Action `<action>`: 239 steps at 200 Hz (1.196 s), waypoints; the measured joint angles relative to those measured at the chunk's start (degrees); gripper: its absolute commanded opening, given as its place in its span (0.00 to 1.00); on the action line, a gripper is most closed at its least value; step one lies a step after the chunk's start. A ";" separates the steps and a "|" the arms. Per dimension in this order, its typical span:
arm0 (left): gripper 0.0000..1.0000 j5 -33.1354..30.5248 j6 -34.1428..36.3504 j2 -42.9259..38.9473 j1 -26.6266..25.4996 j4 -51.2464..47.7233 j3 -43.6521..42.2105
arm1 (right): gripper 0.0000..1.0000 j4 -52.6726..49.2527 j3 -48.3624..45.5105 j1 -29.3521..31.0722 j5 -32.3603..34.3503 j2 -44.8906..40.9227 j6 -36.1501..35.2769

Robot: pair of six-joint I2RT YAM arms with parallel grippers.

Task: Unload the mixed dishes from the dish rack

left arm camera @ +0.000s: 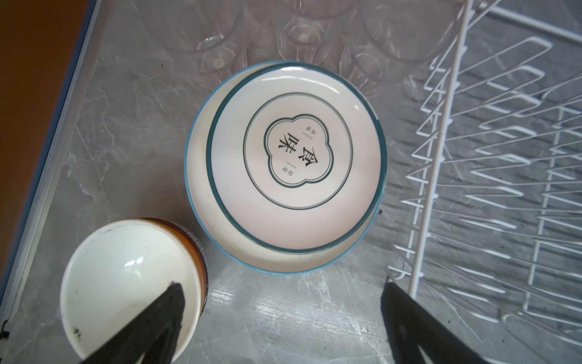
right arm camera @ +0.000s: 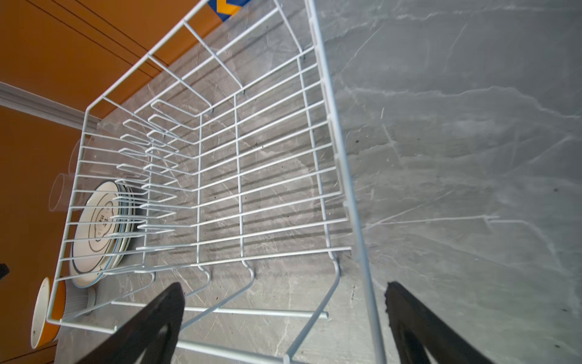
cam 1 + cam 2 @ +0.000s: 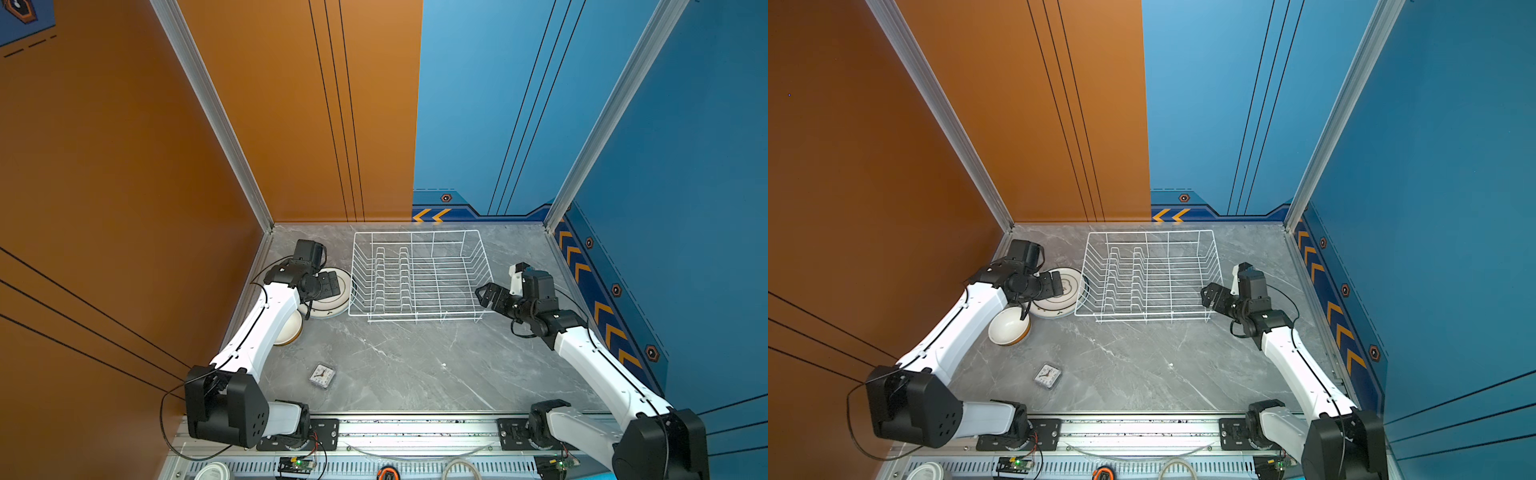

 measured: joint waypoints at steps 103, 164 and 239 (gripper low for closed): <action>0.98 -11.28 10.75 -9.84 0.33 56.59 -35.45 | 1.00 36.70 -14.10 -6.19 28.81 5.09 -9.03; 0.98 -10.80 19.19 -3.41 2.27 73.83 -38.91 | 1.00 48.59 -17.38 -6.14 36.44 10.69 -16.02; 0.98 -8.87 20.68 2.78 5.90 80.32 -40.83 | 1.00 55.36 -18.93 -5.99 40.44 19.30 -17.92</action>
